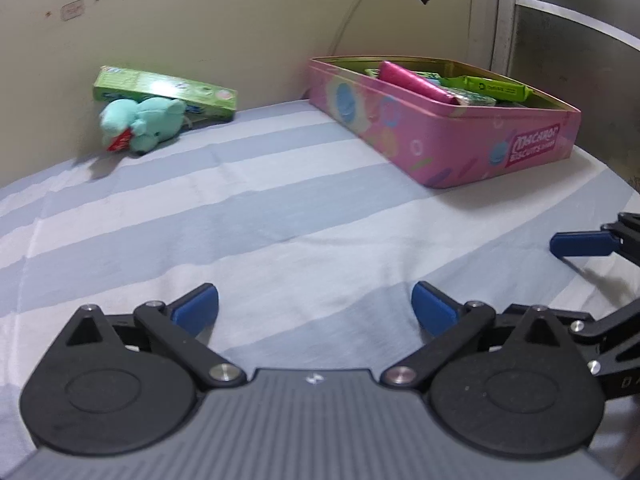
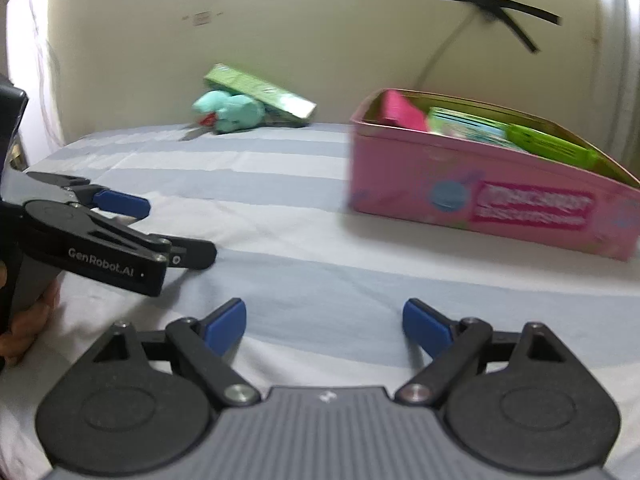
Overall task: Organize objects
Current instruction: 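Withdraw both grippers from the tin and move toward the plush toy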
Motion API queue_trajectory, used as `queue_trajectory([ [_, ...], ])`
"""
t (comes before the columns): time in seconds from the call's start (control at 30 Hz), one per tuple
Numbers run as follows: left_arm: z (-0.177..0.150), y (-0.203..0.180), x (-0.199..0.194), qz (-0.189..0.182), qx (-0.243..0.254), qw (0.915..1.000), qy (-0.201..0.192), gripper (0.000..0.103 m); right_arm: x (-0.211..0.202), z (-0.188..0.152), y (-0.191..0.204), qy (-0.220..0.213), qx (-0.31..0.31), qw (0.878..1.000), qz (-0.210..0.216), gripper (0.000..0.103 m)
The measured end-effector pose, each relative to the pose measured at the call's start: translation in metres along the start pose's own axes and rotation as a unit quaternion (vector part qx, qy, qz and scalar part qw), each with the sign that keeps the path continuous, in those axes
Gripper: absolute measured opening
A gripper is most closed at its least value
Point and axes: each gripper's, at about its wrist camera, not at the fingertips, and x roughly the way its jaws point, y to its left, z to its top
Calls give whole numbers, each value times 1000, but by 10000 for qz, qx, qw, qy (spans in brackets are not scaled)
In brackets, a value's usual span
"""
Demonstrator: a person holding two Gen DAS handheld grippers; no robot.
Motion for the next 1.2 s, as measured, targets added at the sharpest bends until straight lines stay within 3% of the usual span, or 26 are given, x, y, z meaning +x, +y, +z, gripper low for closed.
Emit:
queue_trajectory([
  [0.17,-3,22,-4,-56,75,10000,-10,103,17,14,33,21,-343,9990,294,89],
  [0.3,-2,52,-4,3,-85,10000,-17,103,37,31,47,116,-529,9974,483,98],
  [0.37,-2,66,-4,516,-175,9985,-14,103,48,42,55,200,-588,9959,657,98],
  [0.47,1,105,-3,805,-684,9944,45,103,67,57,64,244,-659,9941,831,102],
  [0.57,6,137,0,1393,-1120,9839,47,103,91,75,72,306,-740,9928,893,102],
  [0.7,14,170,11,1782,-1508,9723,99,103,132,107,81,316,-677,9927,948,102],
  [0.83,18,182,12,1810,-1758,9676,-6,103,174,139,88,416,-515,9945,812,102],
  [1.2,16,192,7,1602,-1898,9686,-141,103,284,216,96,498,130,9979,398,103],
])
